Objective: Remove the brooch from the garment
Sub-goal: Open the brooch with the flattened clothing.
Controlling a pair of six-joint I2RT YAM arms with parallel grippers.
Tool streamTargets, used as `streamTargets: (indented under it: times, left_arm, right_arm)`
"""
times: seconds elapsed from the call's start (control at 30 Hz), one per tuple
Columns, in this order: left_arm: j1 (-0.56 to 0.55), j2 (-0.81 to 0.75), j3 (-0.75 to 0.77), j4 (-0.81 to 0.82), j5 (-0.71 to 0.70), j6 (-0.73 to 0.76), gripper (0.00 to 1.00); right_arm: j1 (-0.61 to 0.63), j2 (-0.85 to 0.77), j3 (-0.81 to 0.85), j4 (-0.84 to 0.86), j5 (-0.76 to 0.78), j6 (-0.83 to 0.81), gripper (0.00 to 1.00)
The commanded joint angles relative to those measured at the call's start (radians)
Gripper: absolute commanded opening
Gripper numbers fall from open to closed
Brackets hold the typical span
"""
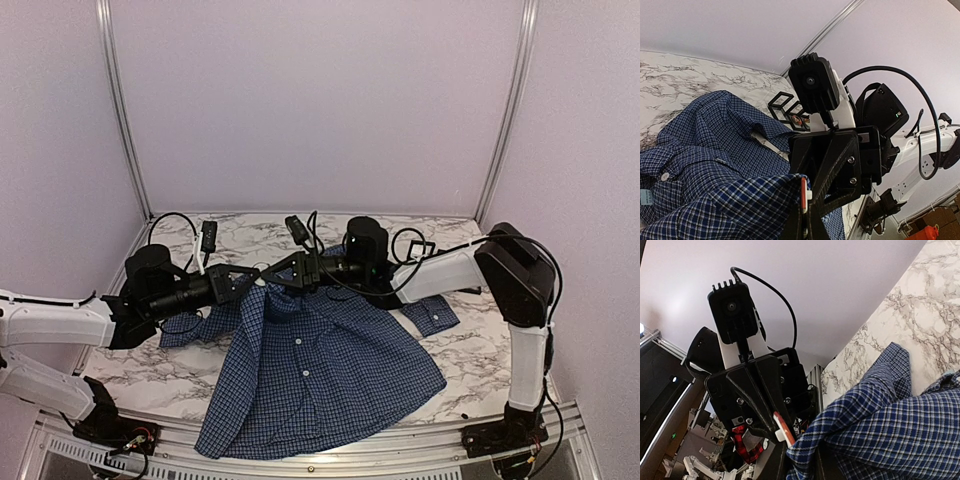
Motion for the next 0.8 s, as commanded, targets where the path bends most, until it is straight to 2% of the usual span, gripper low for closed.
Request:
streamTargets:
  times: [0.0, 0.37, 0.57, 0.77]
  left_arm:
    - [-0.028, -0.038, 0.045, 0.009, 0.024, 0.025, 0.00]
    - [-0.028, -0.059, 0.034, -0.042, -0.054, 0.031, 0.00]
    - [-0.028, -0.055, 0.030, -0.034, -0.055, 0.025, 0.00]
    - [-0.027, -0.056, 0.028, -0.036, -0.062, 0.021, 0.00]
  right_arm:
    - [0.028, 0.000, 0.033, -0.041, 0.004, -0.025, 0.16]
    - [0.021, -0.044, -0.010, -0.020, 0.006, -0.038, 0.25]
    - [0.012, -0.069, -0.041, -0.015, 0.017, -0.040, 0.33]
    - [0.010, -0.081, -0.059, -0.012, 0.031, -0.037, 0.37]
